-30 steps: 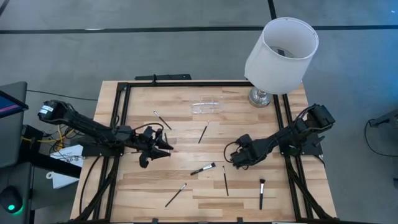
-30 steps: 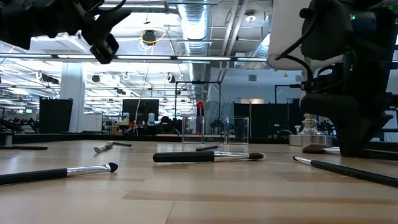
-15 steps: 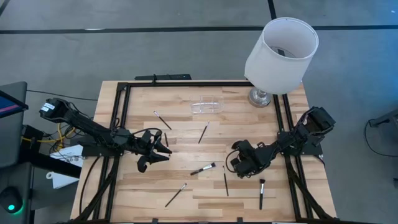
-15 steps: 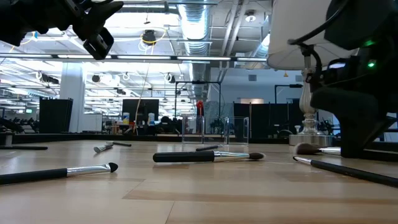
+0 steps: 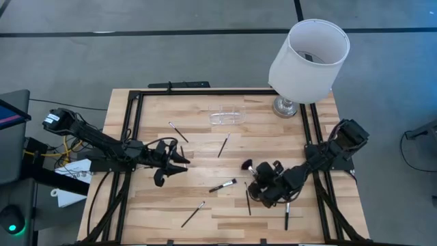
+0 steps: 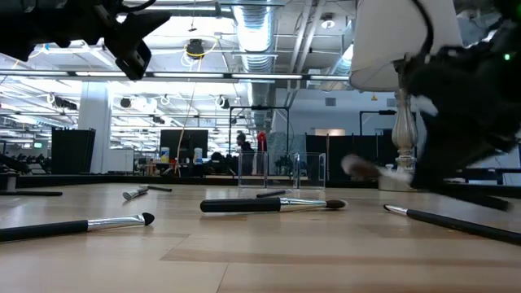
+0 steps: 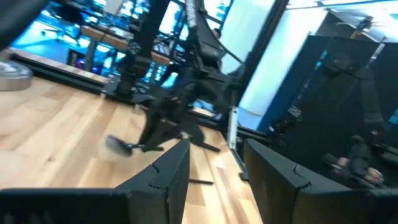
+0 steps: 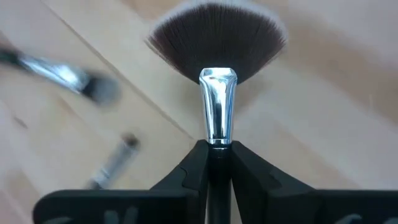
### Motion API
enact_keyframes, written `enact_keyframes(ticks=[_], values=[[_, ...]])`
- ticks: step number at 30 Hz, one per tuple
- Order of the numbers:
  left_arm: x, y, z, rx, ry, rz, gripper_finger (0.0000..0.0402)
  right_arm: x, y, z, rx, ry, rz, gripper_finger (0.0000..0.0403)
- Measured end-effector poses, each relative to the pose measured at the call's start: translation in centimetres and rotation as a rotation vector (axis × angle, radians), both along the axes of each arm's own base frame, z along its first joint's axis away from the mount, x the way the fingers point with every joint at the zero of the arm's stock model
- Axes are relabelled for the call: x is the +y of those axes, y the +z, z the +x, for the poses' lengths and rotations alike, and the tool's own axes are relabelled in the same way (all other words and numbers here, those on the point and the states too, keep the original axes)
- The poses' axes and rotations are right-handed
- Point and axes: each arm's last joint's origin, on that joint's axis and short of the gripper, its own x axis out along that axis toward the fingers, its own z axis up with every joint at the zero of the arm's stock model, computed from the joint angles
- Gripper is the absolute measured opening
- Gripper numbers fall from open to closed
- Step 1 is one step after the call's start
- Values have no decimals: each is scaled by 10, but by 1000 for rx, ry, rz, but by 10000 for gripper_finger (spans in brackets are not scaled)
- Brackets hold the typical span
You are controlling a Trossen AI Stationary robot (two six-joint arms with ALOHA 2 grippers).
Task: Put items in baskets/containers
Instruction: Put the silver highlighter brush into the transparent organizer
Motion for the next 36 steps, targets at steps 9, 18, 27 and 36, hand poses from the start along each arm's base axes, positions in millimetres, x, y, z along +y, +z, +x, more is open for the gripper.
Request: enact_keyframes(ticks=[9,18,27,36], values=[[2,0,0,0,72,-2,149,3,12,10,-238,16,-285,41],[6,2,1,-41,141,109,149,-33,21,46,-218,21,-413,39],[28,3,6,-45,276,135,149,-36,36,64,-256,143,-536,45],[28,3,7,-42,207,62,149,-42,36,68,-239,179,-518,47]])
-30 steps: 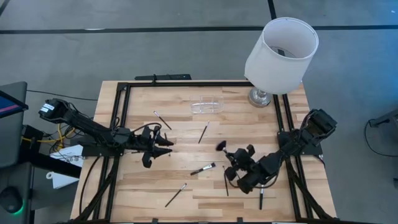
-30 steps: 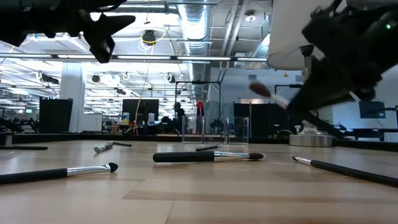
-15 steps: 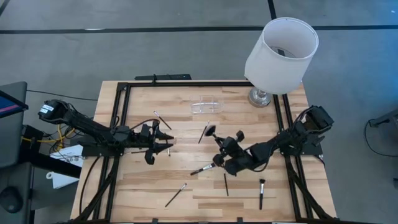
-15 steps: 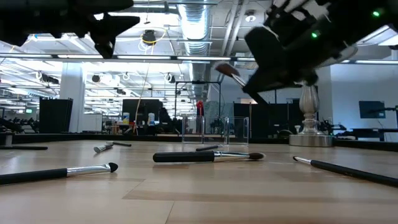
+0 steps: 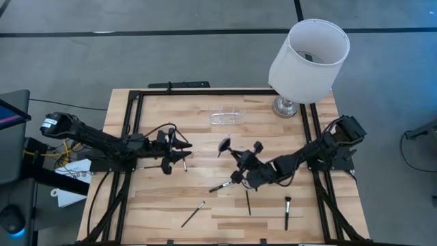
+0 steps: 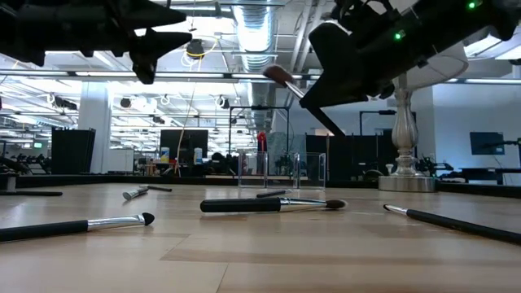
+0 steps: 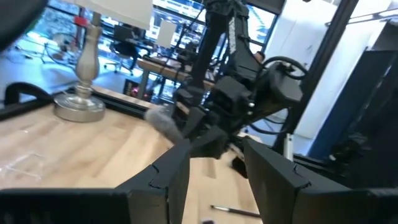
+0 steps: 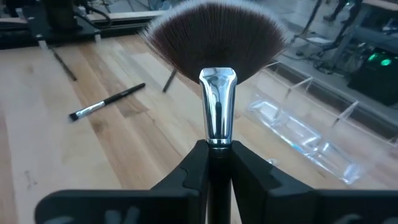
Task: Put items in baskets/containers
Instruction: Put the silver highlighter brush into the transparent organizer
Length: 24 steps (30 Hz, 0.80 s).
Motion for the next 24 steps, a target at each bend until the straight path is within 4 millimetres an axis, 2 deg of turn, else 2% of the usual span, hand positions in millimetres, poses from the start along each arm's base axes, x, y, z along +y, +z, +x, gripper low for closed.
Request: enact_keyframes(ticks=[8,14,20,24], values=[[-18,0,-4,2,-89,-38,149,-4,4,6,4,64,-23,42],[-24,2,-7,-19,-27,-55,149,-6,7,12,18,192,1,47],[-25,4,-8,-38,-15,-62,149,-7,-6,0,-39,237,-38,45],[-22,7,-8,-65,48,-37,149,-20,-12,-9,-152,270,-44,45]])
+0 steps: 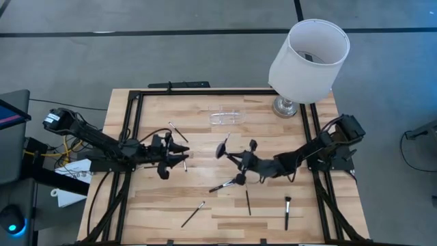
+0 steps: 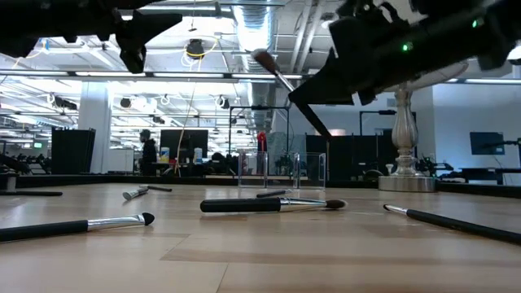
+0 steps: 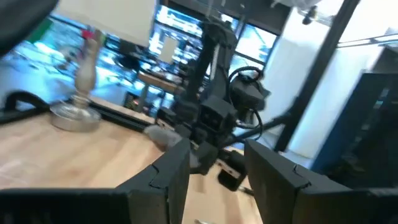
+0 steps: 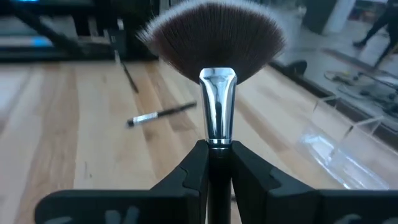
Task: Put items in baskets/containers
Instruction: Put the silver highlighter brush into the transparent organizer
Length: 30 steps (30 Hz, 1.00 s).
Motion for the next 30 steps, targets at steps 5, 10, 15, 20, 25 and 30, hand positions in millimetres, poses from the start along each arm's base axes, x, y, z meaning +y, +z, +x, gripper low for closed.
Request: enact_keyframes(ticks=[5,10,15,20,25,30], values=[[8,2,2,-20,67,47,149,-24,-1,-6,-127,61,51,46],[21,9,3,-71,153,113,149,-40,-4,-4,-96,26,13,46],[41,15,6,-124,191,183,149,-59,-4,-2,-74,-21,-44,46],[63,29,11,-181,141,239,149,-87,-5,-4,-102,19,-20,46],[84,36,14,-169,141,279,149,-110,-5,-12,-172,29,-15,46],[104,36,13,-122,194,294,149,-127,-4,-15,-156,-23,-66,46]])
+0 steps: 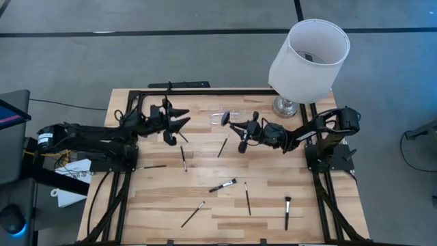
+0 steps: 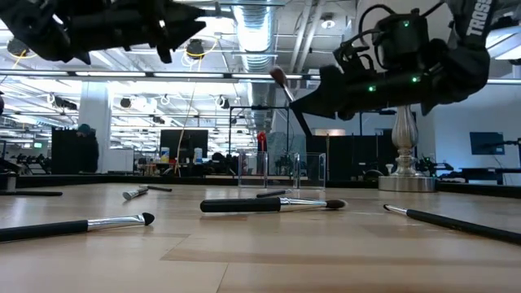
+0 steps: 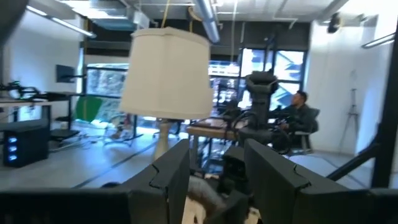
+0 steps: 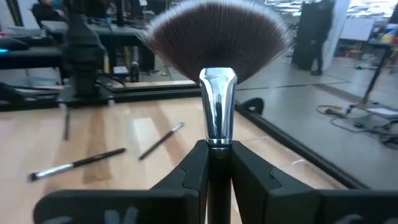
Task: Put items in baskets/containers
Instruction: Put the silver highlighter brush into the transparent organizer
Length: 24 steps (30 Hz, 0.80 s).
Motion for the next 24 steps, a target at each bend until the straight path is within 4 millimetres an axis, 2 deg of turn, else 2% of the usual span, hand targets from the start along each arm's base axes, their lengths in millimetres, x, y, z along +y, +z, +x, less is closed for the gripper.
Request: enact_keyframes(ticks=[4,11,24], values=[[6,-1,-1,17,27,-3,149,-17,3,-3,-22,-51,-25,46],[7,-1,-1,15,31,-2,149,-50,6,-11,-71,-15,6,47],[6,-19,13,90,18,-60,149,-82,8,-24,-105,-113,14,47]])
